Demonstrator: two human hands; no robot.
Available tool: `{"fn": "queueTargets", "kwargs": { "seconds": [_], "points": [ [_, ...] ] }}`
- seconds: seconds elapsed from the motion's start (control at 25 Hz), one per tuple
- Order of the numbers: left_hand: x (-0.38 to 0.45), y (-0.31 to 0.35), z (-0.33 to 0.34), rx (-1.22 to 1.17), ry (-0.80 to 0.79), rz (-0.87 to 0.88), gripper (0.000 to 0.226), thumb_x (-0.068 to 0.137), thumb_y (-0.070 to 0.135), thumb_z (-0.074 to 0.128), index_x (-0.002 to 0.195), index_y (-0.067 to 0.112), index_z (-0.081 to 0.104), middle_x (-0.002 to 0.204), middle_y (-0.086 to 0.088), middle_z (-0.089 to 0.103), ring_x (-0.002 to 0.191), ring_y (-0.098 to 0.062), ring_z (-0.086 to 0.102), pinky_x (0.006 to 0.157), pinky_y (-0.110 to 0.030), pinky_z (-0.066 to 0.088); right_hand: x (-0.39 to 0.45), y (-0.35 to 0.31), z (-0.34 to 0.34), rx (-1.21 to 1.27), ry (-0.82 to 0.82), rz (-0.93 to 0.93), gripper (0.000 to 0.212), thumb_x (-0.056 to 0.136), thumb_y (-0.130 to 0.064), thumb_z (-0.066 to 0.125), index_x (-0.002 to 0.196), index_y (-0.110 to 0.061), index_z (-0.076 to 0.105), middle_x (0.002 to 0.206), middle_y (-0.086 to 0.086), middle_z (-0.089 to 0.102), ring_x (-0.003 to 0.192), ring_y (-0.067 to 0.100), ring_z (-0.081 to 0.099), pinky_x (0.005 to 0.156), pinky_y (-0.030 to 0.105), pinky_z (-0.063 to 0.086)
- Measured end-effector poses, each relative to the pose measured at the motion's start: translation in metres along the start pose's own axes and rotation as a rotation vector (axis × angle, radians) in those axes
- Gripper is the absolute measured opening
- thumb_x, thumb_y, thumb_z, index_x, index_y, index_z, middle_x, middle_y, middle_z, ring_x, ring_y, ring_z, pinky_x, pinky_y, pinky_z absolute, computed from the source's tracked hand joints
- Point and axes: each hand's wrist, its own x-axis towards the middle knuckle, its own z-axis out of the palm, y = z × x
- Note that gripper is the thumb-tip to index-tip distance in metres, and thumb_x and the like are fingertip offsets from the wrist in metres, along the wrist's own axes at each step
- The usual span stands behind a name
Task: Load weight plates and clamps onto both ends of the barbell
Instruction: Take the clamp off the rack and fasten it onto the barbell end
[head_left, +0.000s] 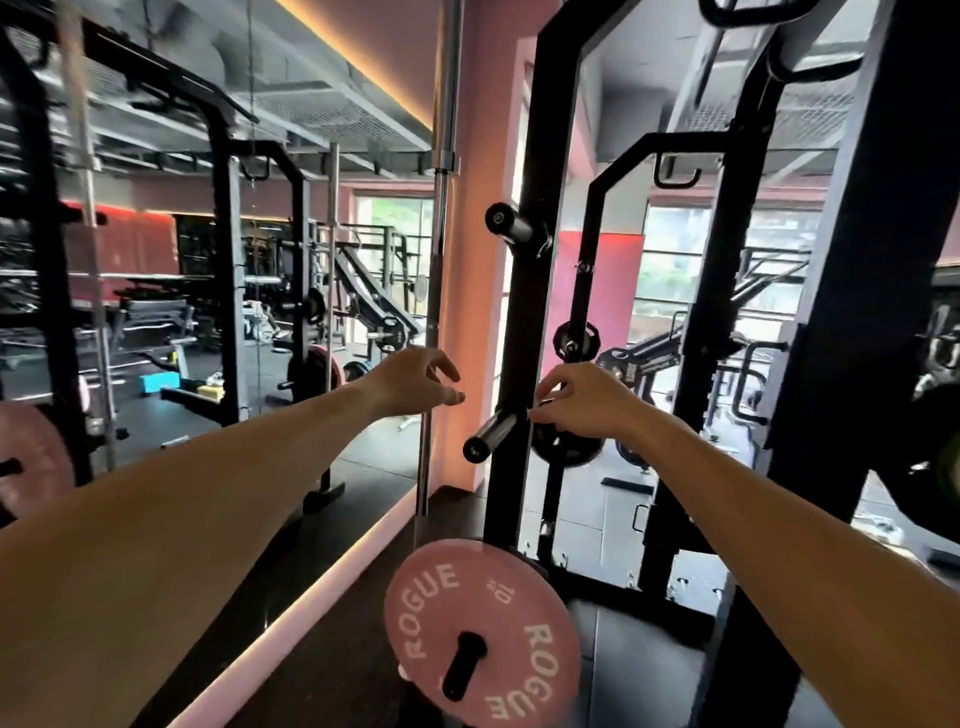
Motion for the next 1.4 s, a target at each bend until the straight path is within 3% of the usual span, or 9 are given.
{"fn": "queueTargets", "kwargs": {
  "seconds": [0.08, 0.24, 0.44, 0.6, 0.76, 0.92, 1.04, 1.2, 1.4],
  "points": [
    [0.016, -0.012, -0.004, -0.059, -0.007, 0.009, 0.033, 0.081, 0.036, 0.08, 0.109, 0.032, 0.061, 0.097, 0.002, 0.071, 0.078, -0.008, 0.063, 0.064, -0.025, 0.045, 0.015, -0.002, 0.003, 0.013, 0.023, 0.033, 0.031, 0.076, -0.031, 0.081, 0.103, -0.025, 0.066, 0.093, 0.01, 0.071, 0.073, 0.022, 0.067, 0.072, 0.038, 0.057],
    [0.054, -0.034, -0.001, -0.186, 0.004, 0.033, 0.05, 0.082, 0.029, 0.08, 0.125, 0.029, 0.055, 0.095, -0.001, 0.072, 0.078, -0.012, 0.065, 0.064, -0.028, 0.047, 0.05, 0.001, 0.007, 0.025, 0.081, 0.065, 0.048, 0.078, -0.028, 0.081, 0.121, -0.025, 0.058, 0.098, 0.01, 0.07, 0.076, 0.019, 0.065, 0.066, 0.03, 0.05],
    [0.109, -0.047, 0.009, -0.237, 0.037, 0.082, 0.065, 0.082, 0.024, 0.081, 0.138, 0.027, 0.048, 0.1, -0.004, 0.072, 0.085, -0.019, 0.068, 0.078, -0.036, 0.056, 0.094, 0.019, 0.011, 0.08, 0.159, 0.073, 0.06, 0.079, -0.023, 0.079, 0.132, -0.026, 0.05, 0.093, 0.009, 0.071, 0.078, 0.016, 0.068, 0.062, 0.024, 0.049],
    [0.174, -0.051, 0.016, -0.227, 0.091, 0.125, 0.065, 0.082, 0.024, 0.082, 0.138, 0.027, 0.049, 0.105, -0.005, 0.072, 0.07, -0.008, 0.062, 0.058, -0.022, 0.043, 0.152, 0.039, 0.005, 0.104, 0.207, 0.074, 0.065, 0.077, -0.022, 0.08, 0.134, -0.025, 0.048, 0.098, 0.011, 0.07, 0.087, 0.025, 0.067, 0.073, 0.035, 0.054],
    [0.246, -0.043, 0.013, -0.269, 0.161, 0.158, 0.069, 0.081, 0.02, 0.083, 0.139, 0.028, 0.047, 0.112, -0.01, 0.069, 0.071, -0.021, 0.065, 0.068, -0.034, 0.054, 0.212, 0.053, -0.016, 0.094, 0.263, 0.044, 0.067, 0.078, -0.025, 0.08, 0.135, -0.026, 0.047, 0.09, 0.007, 0.069, 0.082, 0.024, 0.069, 0.077, 0.039, 0.058],
    [0.327, -0.025, 0.0, -0.369, 0.232, 0.176, 0.086, 0.077, 0.02, 0.085, 0.146, 0.036, 0.037, 0.123, -0.004, 0.062, 0.083, -0.029, 0.068, 0.074, -0.048, 0.061, 0.278, 0.062, -0.041, 0.116, 0.322, 0.001, 0.08, 0.078, -0.028, 0.081, 0.146, -0.031, 0.038, 0.116, 0.003, 0.062, 0.097, 0.022, 0.067, 0.074, 0.03, 0.054],
    [0.363, -0.015, -0.001, -0.42, 0.233, 0.199, 0.094, 0.074, 0.023, 0.087, 0.149, 0.037, 0.033, 0.128, 0.009, 0.051, 0.087, -0.009, 0.064, 0.062, -0.039, 0.063, 0.314, 0.059, -0.046, 0.183, 0.349, -0.056, 0.09, 0.078, -0.024, 0.08, 0.152, -0.03, 0.03, 0.132, 0.007, 0.058, 0.103, 0.017, 0.057, 0.076, 0.021, 0.045],
    [0.38, -0.005, 0.01, -0.485, 0.185, 0.251, 0.081, 0.069, 0.019, 0.085, 0.139, 0.028, 0.045, 0.116, 0.024, 0.056, 0.09, -0.003, 0.065, 0.059, -0.03, 0.064, 0.342, 0.051, -0.034, 0.225, 0.388, -0.161, 0.084, 0.076, -0.022, 0.079, 0.149, -0.028, 0.036, 0.118, -0.007, 0.059, 0.109, 0.015, 0.057, 0.071, 0.015, 0.039],
    [0.367, -0.003, 0.007, -0.601, 0.194, 0.286, 0.055, 0.078, -0.009, 0.071, 0.109, 0.034, 0.056, 0.108, 0.008, 0.063, 0.09, -0.02, 0.069, 0.067, -0.034, 0.063, 0.337, 0.033, -0.019, 0.3, 0.539, -0.181, 0.071, 0.078, -0.023, 0.077, 0.141, -0.022, 0.045, 0.127, 0.004, 0.06, 0.113, 0.019, 0.06, 0.084, 0.021, 0.045]
  ]
}}
